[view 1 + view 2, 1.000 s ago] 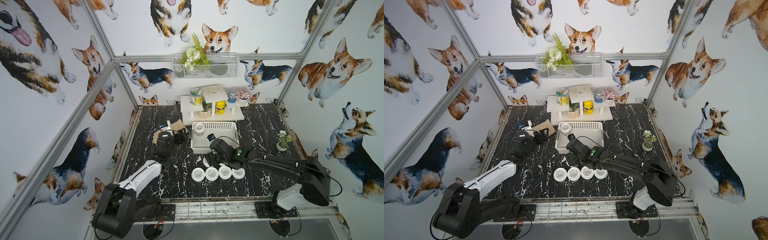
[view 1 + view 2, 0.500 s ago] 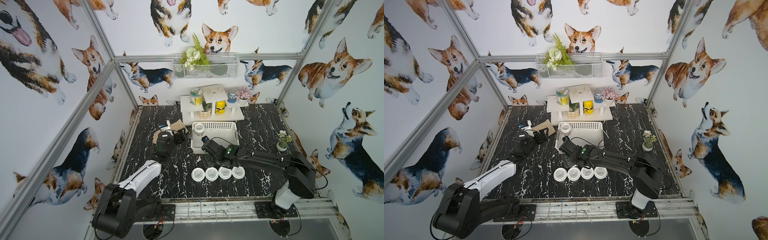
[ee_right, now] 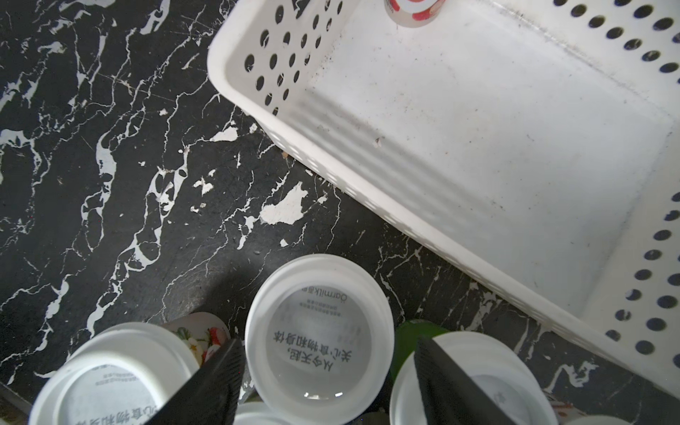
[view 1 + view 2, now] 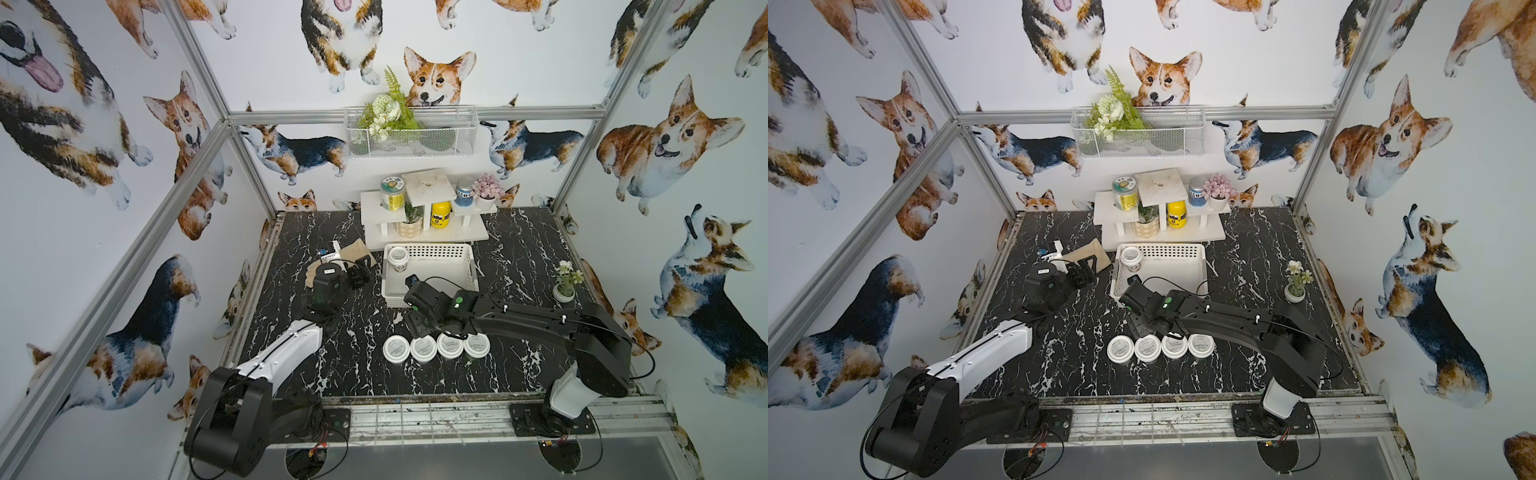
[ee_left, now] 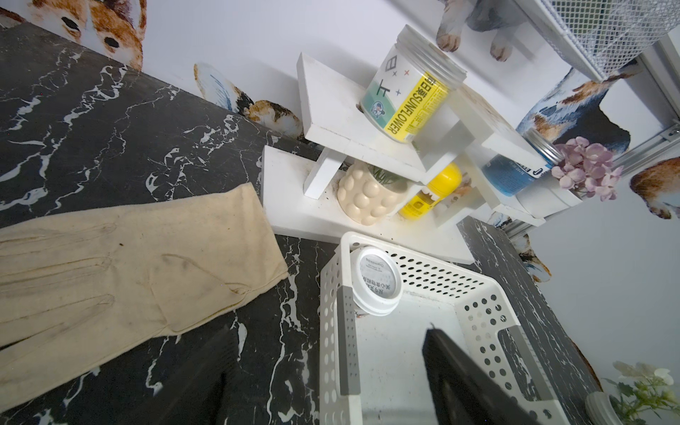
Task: Put the yogurt in the basket
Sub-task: Pick up the yogurt from the center of the board.
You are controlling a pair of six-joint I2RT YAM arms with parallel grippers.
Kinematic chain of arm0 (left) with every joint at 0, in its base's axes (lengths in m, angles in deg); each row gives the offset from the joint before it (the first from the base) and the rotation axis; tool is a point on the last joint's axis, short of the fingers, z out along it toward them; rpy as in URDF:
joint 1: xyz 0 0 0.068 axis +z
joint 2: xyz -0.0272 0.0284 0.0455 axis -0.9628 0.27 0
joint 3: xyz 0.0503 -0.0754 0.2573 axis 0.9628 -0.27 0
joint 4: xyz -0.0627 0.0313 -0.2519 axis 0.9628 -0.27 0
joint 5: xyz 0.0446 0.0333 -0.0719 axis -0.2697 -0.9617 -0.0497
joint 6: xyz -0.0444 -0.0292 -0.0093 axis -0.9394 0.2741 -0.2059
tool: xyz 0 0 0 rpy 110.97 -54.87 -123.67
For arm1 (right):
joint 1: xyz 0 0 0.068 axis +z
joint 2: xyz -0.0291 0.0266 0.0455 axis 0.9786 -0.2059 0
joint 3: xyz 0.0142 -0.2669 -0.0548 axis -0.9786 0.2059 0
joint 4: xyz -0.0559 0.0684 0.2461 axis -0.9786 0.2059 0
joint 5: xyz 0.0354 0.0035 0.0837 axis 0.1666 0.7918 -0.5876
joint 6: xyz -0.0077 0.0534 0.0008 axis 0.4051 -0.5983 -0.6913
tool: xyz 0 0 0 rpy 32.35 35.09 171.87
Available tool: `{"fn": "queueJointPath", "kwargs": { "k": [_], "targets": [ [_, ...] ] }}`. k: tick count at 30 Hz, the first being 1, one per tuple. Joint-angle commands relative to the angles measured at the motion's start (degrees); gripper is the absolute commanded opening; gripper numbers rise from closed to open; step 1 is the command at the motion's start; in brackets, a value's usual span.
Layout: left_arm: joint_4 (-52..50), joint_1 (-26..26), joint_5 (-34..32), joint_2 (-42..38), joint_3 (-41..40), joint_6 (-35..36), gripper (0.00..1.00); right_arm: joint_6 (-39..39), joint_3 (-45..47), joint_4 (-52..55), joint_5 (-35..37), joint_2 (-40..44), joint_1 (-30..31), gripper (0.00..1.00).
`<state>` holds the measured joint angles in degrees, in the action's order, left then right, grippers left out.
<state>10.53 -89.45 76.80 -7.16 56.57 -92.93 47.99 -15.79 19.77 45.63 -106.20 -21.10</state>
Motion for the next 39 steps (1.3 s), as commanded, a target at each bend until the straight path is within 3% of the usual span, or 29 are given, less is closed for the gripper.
{"fn": "queueJointPath", "kwargs": {
  "k": [1, 39],
  "targets": [
    [1.4, 0.1, 0.1, 0.0, -0.2, 0.0, 0.84, -0.5, -0.1, 1.3, -0.7, -0.4, 0.1, 0.78],
    [1.6, 0.3, 0.3, 0.0, -0.4, -0.2, 0.84, -1.2, -4.0, 6.5, 0.1, -1.3, 0.1, 0.68]
  ]
}}
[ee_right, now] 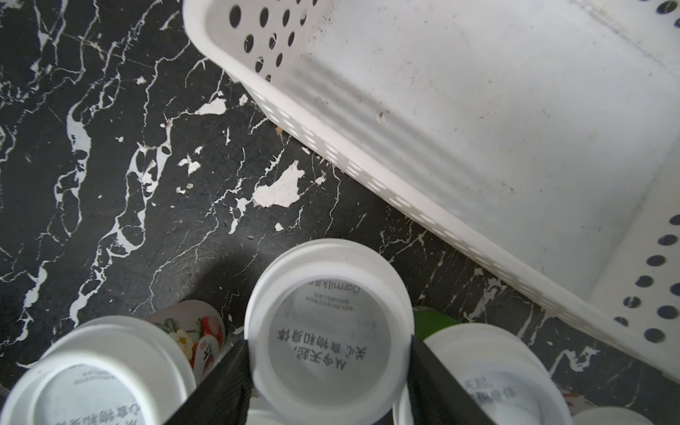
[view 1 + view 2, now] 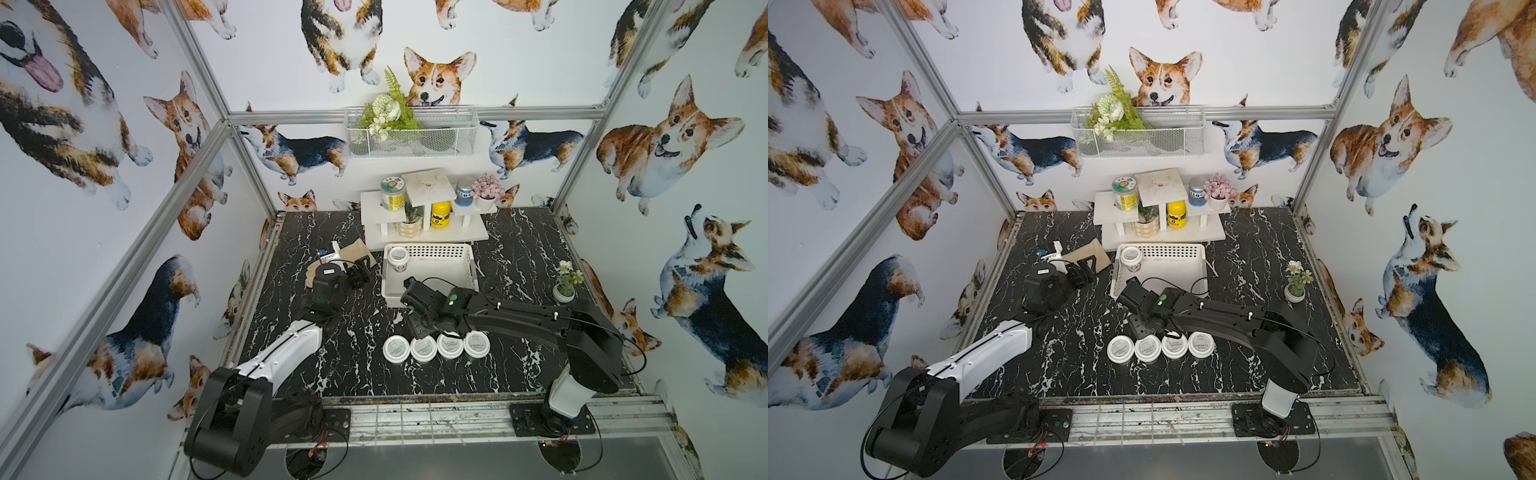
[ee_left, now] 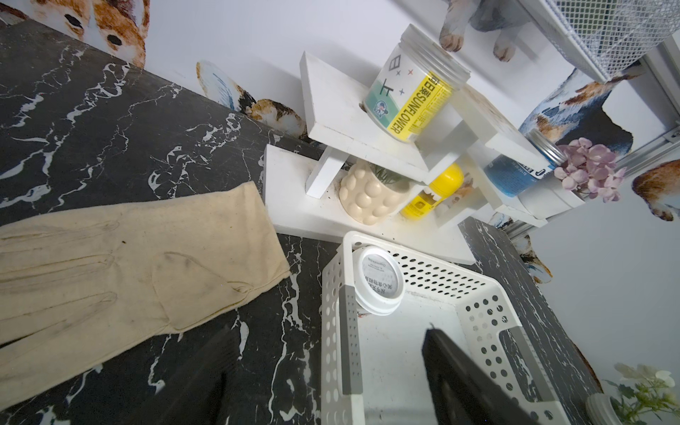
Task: Put the yogurt in the basket
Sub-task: Pick up the yogurt from the center of the board.
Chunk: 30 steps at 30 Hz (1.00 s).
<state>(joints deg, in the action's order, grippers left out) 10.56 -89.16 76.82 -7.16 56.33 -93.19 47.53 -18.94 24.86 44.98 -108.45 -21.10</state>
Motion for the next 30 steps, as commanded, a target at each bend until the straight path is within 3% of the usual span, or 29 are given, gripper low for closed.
{"fn": "queueJointPath", "kwargs": {
  "k": [1, 15, 30],
  "targets": [
    [1.7, 0.1, 0.3, -0.1, -0.2, 0.1, 0.84, -0.8, -1.1, 1.7, 0.8, 1.3, 0.1, 0.68],
    [1.7, 0.2, 0.5, 0.0, -0.2, 0.0, 0.84, 1.4, -7.2, 6.3, -1.1, 6.0, -0.4, 0.69],
    [1.8, 0.3, 0.6, 0.1, 0.0, -0.1, 0.84, 5.1, -15.6, 8.7, -3.9, 4.8, -8.9, 0.70]
  ]
}}
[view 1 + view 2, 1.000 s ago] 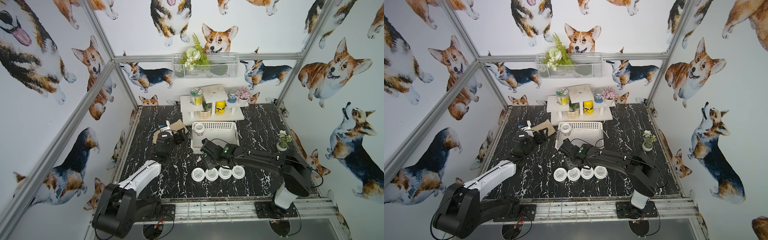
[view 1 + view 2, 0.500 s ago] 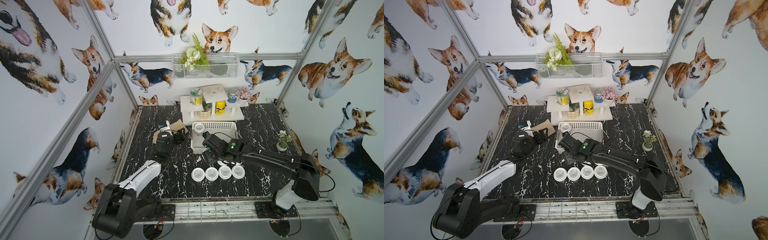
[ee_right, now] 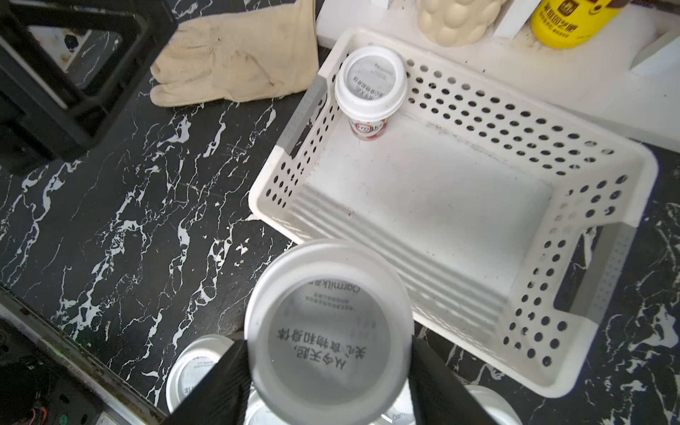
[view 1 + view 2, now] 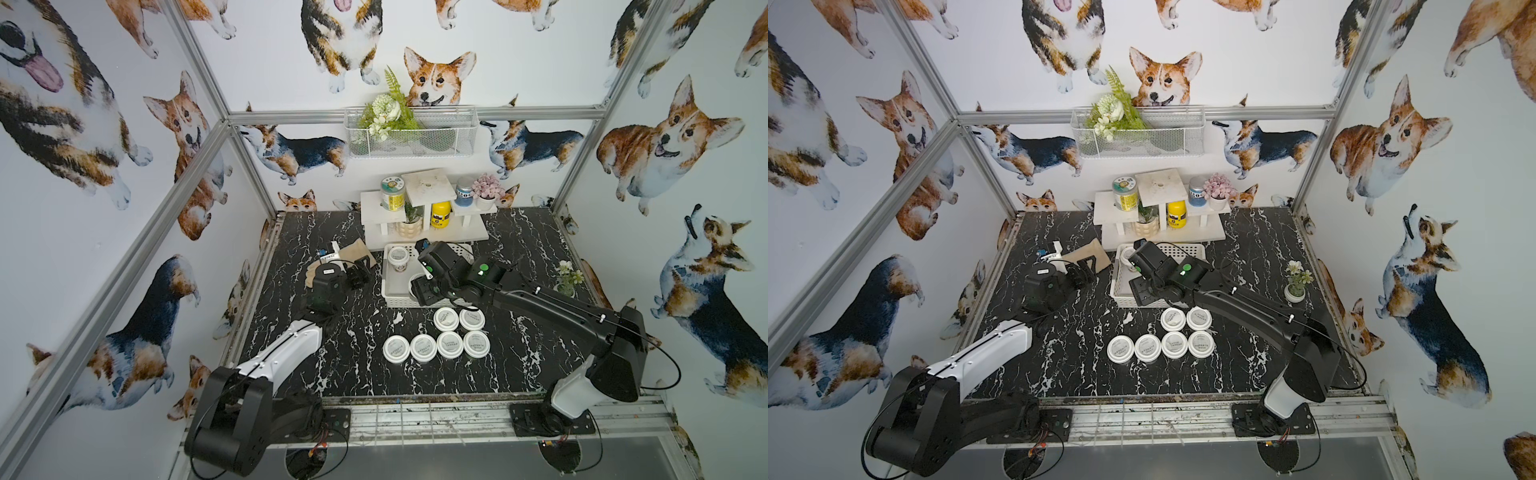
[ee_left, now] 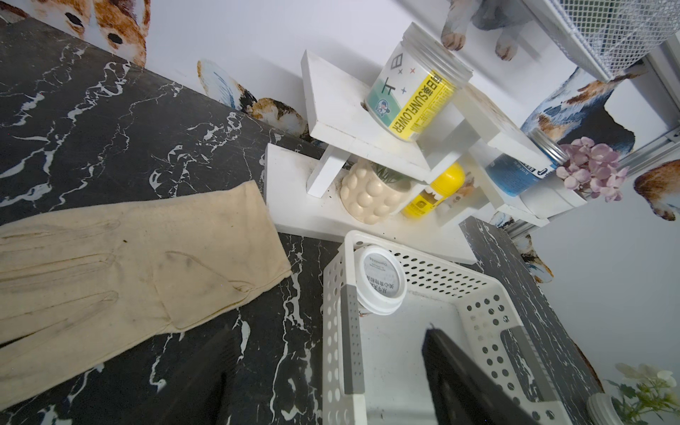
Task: Put the yogurt in the basket
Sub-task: Pick up the yogurt from the center of the board, then place the yogurt in the basket.
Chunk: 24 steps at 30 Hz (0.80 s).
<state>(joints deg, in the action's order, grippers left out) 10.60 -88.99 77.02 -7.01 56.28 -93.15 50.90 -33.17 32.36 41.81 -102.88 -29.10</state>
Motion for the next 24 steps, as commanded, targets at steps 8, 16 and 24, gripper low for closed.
{"fn": "queueJointPath", "kwargs": {
  "k": [8, 16, 24],
  "targets": [
    [1.9, 0.2, 0.7, 0.2, -0.1, -0.1, 0.84, 4.2, -2.9, -1.7, -3.5, -5.0, -6.9, 0.70],
    [2.1, 0.4, 1.1, 0.5, 0.1, 0.0, 0.84, 6.3, -4.1, -5.0, -3.6, -11.2, -11.3, 0.70],
    [2.2, 0.5, 1.4, 0.9, 0.4, 0.0, 0.83, 9.0, -10.8, -5.6, -3.0, -19.9, -13.9, 0.69]
  ]
}}
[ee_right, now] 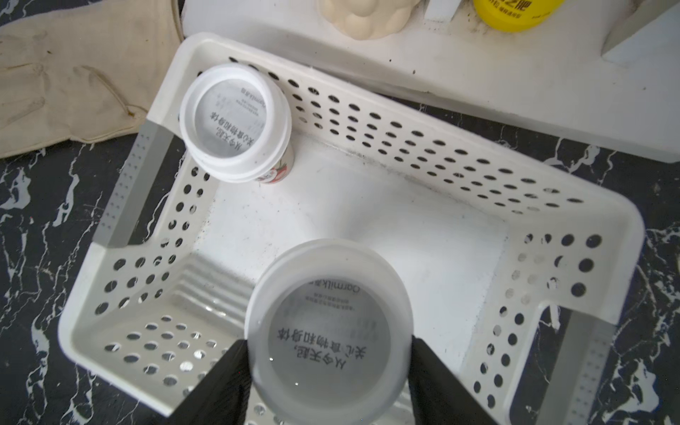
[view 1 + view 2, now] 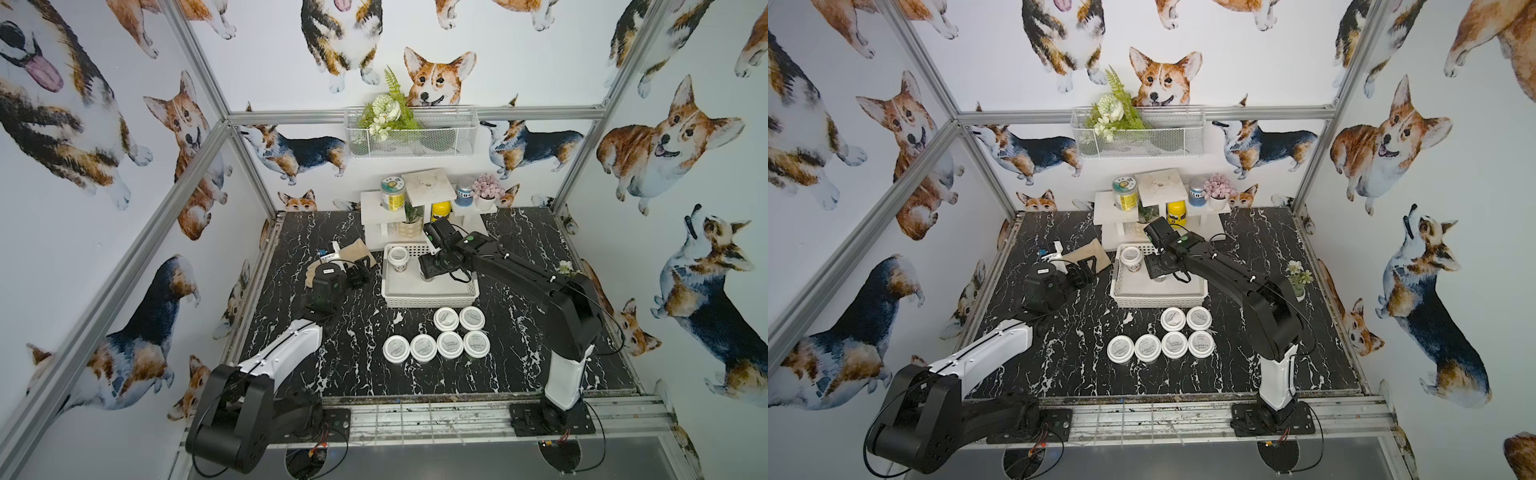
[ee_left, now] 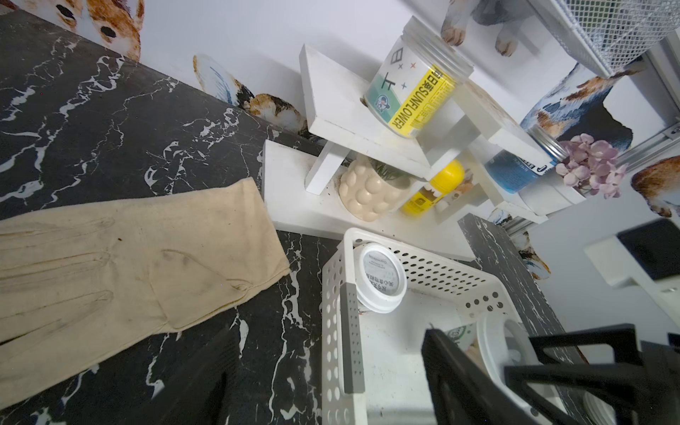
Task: Put the yogurt in the basket
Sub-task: Place the yogurt in the basket.
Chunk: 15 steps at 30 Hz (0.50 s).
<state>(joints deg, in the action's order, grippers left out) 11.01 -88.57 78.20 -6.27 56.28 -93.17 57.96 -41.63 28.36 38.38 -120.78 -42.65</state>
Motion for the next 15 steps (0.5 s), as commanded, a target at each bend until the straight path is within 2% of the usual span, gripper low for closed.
{"fn": "queueJointPath", "kwargs": {
  "k": [1, 15],
  "targets": [
    [1.9, 0.1, 0.3, 0.3, 0.4, 0.0, 0.83, 2.2, -3.2, -1.5, 0.8, -3.1, -0.5, 0.69],
    [2.0, 0.1, 0.5, 0.1, 0.4, 0.2, 0.83, 4.3, -11.9, -1.4, 1.2, -12.9, -1.6, 0.68]
  ]
}}
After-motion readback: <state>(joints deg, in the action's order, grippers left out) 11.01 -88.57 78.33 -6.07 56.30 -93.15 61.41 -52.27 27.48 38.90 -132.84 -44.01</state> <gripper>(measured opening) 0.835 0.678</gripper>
